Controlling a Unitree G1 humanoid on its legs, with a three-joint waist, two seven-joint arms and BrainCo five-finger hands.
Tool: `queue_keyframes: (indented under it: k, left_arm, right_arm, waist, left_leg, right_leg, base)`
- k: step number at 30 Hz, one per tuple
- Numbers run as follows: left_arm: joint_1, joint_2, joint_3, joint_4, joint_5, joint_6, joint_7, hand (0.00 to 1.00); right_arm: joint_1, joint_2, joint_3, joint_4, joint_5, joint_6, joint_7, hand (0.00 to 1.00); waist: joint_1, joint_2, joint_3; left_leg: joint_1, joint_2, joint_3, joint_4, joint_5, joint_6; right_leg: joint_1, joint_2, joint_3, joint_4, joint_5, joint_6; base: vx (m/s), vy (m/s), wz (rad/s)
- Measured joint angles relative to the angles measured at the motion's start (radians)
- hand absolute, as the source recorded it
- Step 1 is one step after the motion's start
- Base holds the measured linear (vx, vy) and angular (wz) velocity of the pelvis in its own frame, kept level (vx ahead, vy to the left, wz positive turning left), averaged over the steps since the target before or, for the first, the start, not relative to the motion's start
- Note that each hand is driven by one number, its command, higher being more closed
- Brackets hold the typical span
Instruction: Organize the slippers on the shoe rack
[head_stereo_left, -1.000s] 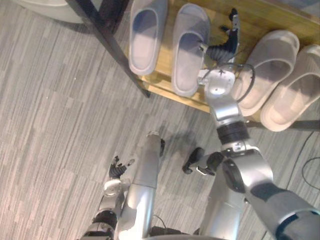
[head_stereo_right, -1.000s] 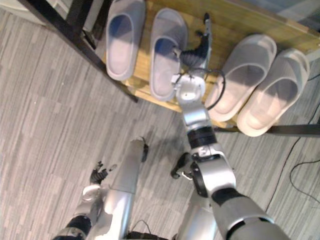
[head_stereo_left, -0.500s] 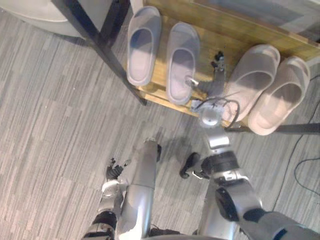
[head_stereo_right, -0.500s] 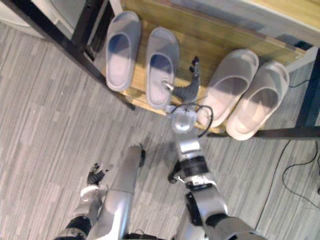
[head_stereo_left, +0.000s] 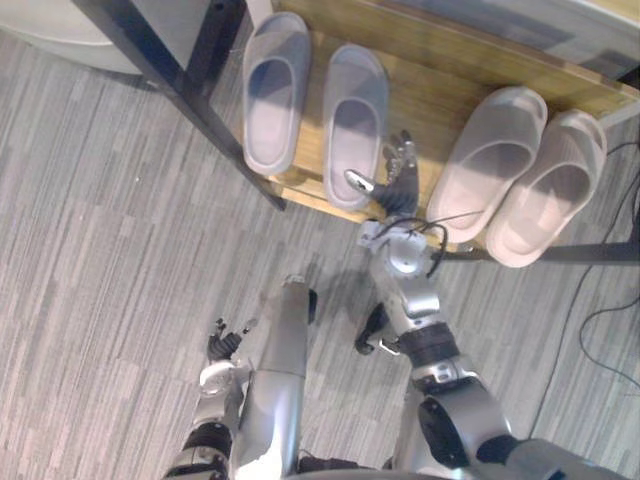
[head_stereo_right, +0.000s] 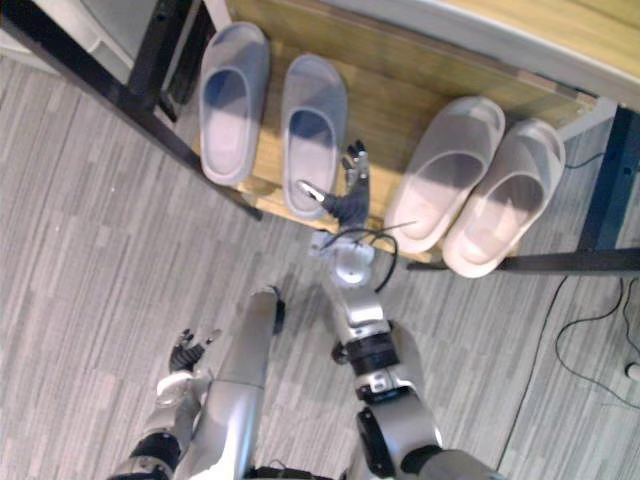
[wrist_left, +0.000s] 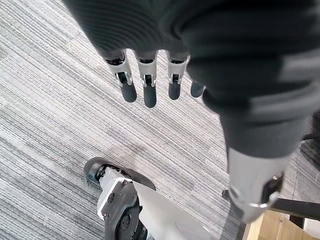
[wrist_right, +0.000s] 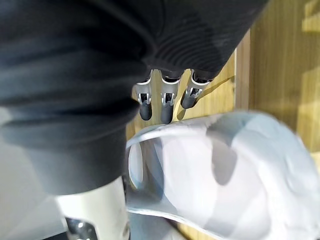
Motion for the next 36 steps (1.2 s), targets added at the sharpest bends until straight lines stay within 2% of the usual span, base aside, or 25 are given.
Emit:
queue_keyframes:
  k: [9,16,22,26,30,32,36]
  left_arm:
    - [-0.007,-0.002,-0.001,0.000,0.003,0.012,0.005,0.00]
    - [-0.011,-0.002,-0.001,0.006,0.002,0.012,0.018,0.00]
    - [-0.018,-0.005,0.001,0.010,0.000,0.012,0.018,0.00]
    - [-0.016,-0.013,0.027,0.009,-0.003,0.011,0.016,0.00]
    - [0.005,-0.007,0.050,0.006,-0.004,0.011,0.012,0.00]
    - [0.031,0.006,0.047,-0.004,-0.002,0.010,0.007,0.00]
    - [0.091,0.041,0.000,-0.010,0.005,0.010,-0.018,0.00]
  right_arm:
    - [-0.069,0.026,0.026,0.046,0.079,0.003,-0.007,0.00]
    - [-0.120,0.008,0.023,0.089,0.122,-0.001,-0.022,0.00]
    - [-0.103,-0.015,0.024,0.087,0.120,0.009,-0.005,0.00]
    - [0.015,-0.017,0.026,0.036,0.109,0.019,0.020,0.00]
    - [0.188,-0.022,0.034,-0.050,0.062,0.026,0.049,0.00]
    - [0.289,-0.048,0.066,-0.087,0.013,0.029,0.075,0.00]
    - [0.441,-0.086,0.119,-0.128,-0.089,0.032,0.141,0.00]
  waist:
    - [0.005,0.000,0.000]
    - [0.006,0.000,0.000]
    - [0.004,0.000,0.000]
    - [-0.001,-0.005,0.005]
    - [-0.020,-0.018,0.012]
    - [-0.030,-0.032,0.019]
    - [-0.059,-0.045,0.013]
  left_leg:
    - [-0.006,-0.011,-0.008,-0.002,0.000,0.000]
    - [-0.005,-0.013,-0.013,-0.005,0.001,-0.002]
    - [0.014,-0.012,-0.015,-0.009,0.002,-0.003]
    - [0.092,-0.003,-0.007,-0.048,0.004,0.001]
    - [0.206,0.011,0.007,-0.141,0.023,0.008]
    - [0.303,0.023,0.027,-0.234,0.045,0.011]
    - [0.505,0.037,0.071,-0.428,0.099,0.020]
  right_leg:
    - [0.002,-0.010,-0.008,0.000,-0.003,0.005]
    - [0.004,-0.012,-0.013,0.001,-0.004,0.007]
    - [0.024,-0.009,-0.013,-0.003,-0.004,0.007]
    - [0.102,-0.002,-0.019,-0.047,0.000,0.011]
    - [0.211,0.012,-0.029,-0.143,0.024,0.027]
    - [0.298,0.025,-0.033,-0.234,0.065,0.008]
    - [0.474,0.049,-0.034,-0.421,0.136,0.017]
  base:
    - [0.01,0.006,0.04]
    - [0.00,0.001,0.01]
    - [0.00,0.000,0.00]
    - [0.01,0.001,-0.03]
    - [0.05,0.000,-0.08]
    - [0.09,-0.004,-0.12]
    - [0.11,0.017,-0.15]
